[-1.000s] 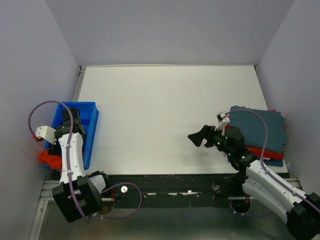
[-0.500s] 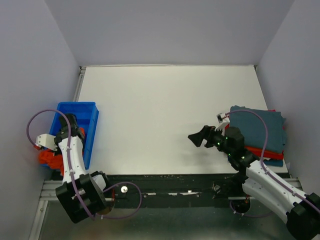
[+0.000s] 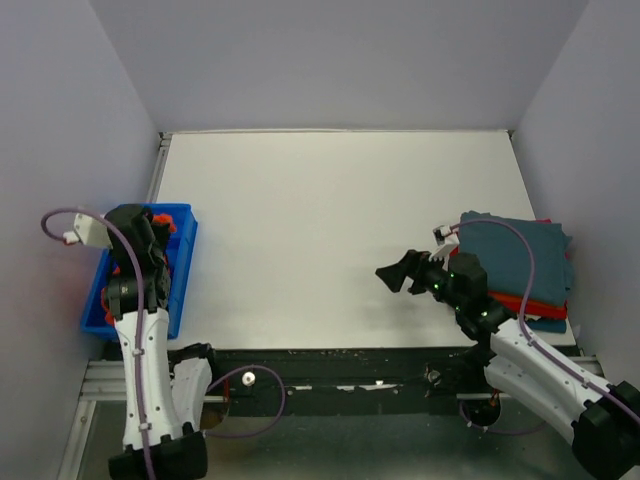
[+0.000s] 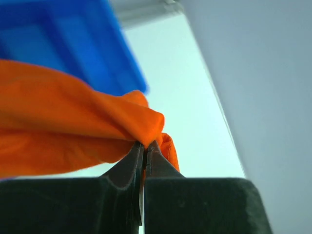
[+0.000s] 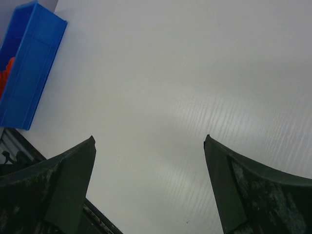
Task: Fold and stack the t-shirts
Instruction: Move the tshirt to the center of the board
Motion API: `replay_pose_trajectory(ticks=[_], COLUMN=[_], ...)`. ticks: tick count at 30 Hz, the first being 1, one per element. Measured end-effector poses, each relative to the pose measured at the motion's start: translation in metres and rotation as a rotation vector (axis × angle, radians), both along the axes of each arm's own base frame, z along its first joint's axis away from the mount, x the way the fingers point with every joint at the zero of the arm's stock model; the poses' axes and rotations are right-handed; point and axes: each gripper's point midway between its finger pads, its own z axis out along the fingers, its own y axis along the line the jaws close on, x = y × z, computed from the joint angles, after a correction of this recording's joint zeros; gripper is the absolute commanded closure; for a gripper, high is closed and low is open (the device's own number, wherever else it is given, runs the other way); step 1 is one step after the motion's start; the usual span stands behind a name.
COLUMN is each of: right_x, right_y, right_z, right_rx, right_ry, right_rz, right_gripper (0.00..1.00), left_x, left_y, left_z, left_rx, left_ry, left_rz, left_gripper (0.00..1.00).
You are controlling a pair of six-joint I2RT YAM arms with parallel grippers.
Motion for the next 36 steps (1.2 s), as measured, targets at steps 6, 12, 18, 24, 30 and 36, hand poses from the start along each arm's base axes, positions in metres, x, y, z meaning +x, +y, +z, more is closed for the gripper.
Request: replay_pose_trajectory(ticks=[6, 12, 18, 24, 30, 36], right_x=[0.002, 0.004, 0.005, 0.007, 0.010, 0.015], right_y=[0.000, -0.001, -0.003, -0.003, -0.007, -0.019], right_z=[-0.005, -0.004, -0.001, -0.001, 0.000, 0.003], right_rx=[-0.010, -0.009, -0.012, -0.017, -0.028, -0.054], right_ry=[0.012, 0.005, -0.012, -0.016, -0.031, -0.044], right_rz=[-0.006, -0.012, -0.023, -0.028, -0.048, -0.120], right_gripper=[0.01, 0.01, 0.01, 0.01, 0.01, 0.05], left_x=[0.086, 0.137, 0.112, 0.092, 0.112, 0.077], left_y=[-0.103, -0.196, -0.263, -0.274, -0.284, -0.296], left_z=[0.091, 0.229, 0.366, 0.393, 0.239, -0.007], left_rx=[0.078, 0.191, 0.256, 0.282, 0.243, 0.084], left_ry=[-0.113, -0.365, -0.754, -0.864, -0.589, -0.145], left_rz=[-0.447, -0.750, -1.007, -1.090, -1.164, -1.366], left_gripper=[1.00, 1.00, 1.00, 1.00, 0.99, 1.00])
